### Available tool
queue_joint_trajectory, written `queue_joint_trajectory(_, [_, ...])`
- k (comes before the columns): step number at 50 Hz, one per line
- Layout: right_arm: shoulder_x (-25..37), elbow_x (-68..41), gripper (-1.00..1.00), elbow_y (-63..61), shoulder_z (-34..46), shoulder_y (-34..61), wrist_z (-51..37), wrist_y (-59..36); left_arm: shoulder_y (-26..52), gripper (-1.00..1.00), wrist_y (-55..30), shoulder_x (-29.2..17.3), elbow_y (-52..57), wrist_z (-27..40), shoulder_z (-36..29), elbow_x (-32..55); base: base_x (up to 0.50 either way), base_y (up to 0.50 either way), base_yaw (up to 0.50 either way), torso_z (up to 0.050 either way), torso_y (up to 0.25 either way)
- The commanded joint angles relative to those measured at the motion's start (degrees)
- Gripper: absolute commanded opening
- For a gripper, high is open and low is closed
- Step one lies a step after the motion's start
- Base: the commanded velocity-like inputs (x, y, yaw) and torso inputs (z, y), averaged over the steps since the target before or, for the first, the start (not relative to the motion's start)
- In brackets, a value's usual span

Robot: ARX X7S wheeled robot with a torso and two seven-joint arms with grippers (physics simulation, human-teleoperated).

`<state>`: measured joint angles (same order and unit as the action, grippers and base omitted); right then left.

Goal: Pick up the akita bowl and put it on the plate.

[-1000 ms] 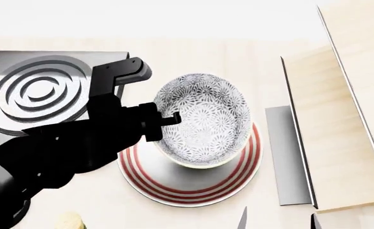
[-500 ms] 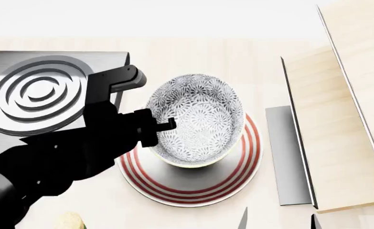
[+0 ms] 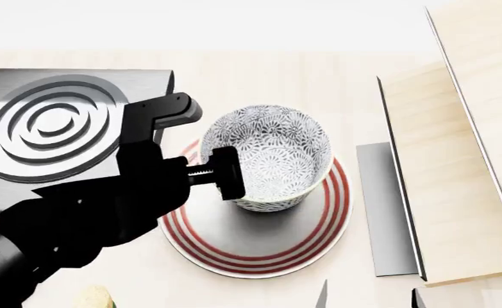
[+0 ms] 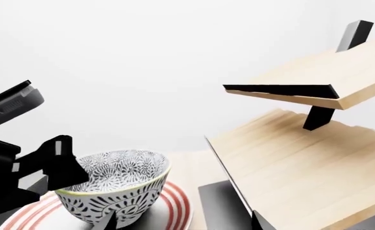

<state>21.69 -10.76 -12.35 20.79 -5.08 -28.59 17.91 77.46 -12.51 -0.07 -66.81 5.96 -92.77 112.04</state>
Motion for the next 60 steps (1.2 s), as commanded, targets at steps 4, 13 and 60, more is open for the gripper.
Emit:
queue_joint_trajectory(4, [-0.38, 0.66, 1.0, 0.86, 1.07, 0.34, 0.22, -0.16, 1.38, 1.0, 0.41, 0.06, -0.49, 0.2, -0.39, -0.58, 0.0, 0.0, 0.0, 0.0, 0.0])
queue_joint_trajectory(13, [-0.41, 0.11, 1.0, 1.06, 1.42, 0.72, 0.56, -0.41, 6.6, 1.0, -3.4, 0.05, 0.87, 2.07, -0.83, -2.2, 0.0, 0.0, 0.0, 0.0, 0.0])
queue_joint_trajectory(60, [0.56, 1.44, 1.0, -2.97, 1.56, 0.06, -0.94, -0.52, 19.35, 1.0, 3.99, -52.02, 91.05, 43.04, 9.06, -14.07, 0.0, 0.0, 0.0, 0.0, 0.0])
